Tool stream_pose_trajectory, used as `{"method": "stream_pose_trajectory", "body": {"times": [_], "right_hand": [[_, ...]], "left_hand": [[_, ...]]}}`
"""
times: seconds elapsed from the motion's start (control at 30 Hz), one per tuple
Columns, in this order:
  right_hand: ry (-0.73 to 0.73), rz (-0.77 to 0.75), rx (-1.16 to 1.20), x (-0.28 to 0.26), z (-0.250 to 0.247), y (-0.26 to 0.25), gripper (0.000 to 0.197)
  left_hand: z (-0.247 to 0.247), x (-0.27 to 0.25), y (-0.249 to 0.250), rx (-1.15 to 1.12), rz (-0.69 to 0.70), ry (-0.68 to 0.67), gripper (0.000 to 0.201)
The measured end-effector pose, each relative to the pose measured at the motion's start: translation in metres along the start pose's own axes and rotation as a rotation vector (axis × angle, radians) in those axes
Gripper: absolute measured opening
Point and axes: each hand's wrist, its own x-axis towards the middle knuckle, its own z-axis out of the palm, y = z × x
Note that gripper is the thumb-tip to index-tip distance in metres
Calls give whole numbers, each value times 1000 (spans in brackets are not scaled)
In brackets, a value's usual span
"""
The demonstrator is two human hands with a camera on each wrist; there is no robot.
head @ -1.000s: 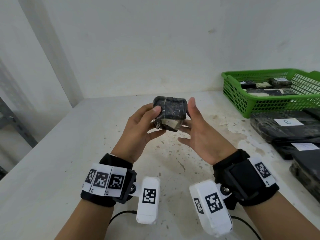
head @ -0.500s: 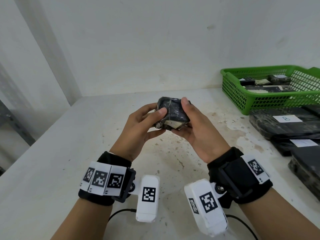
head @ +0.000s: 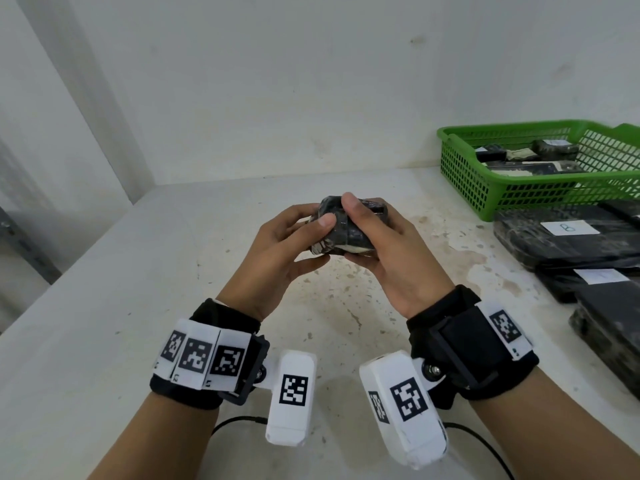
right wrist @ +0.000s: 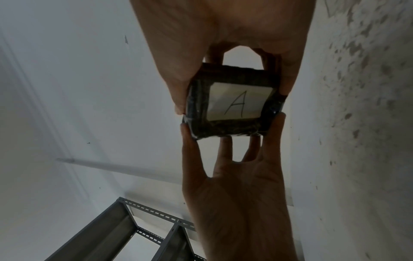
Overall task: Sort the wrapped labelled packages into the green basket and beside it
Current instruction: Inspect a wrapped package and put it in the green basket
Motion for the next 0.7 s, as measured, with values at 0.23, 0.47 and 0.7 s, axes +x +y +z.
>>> {"method": "stream_pose_trajectory", "body": {"times": [0.23,0.47,0.7], "right_hand": [[-77,23,-38,0,-1,0,64],[-100,-1,-166,-1,-2,-2,62],[-78,8,-76,9,-14,-2,65]], "left_hand": [[-1,3,-1,-25,-37,62,49],[2,3,0,-93,-105,98,50],[-4,5,5,-439,-243,93,63]]}}
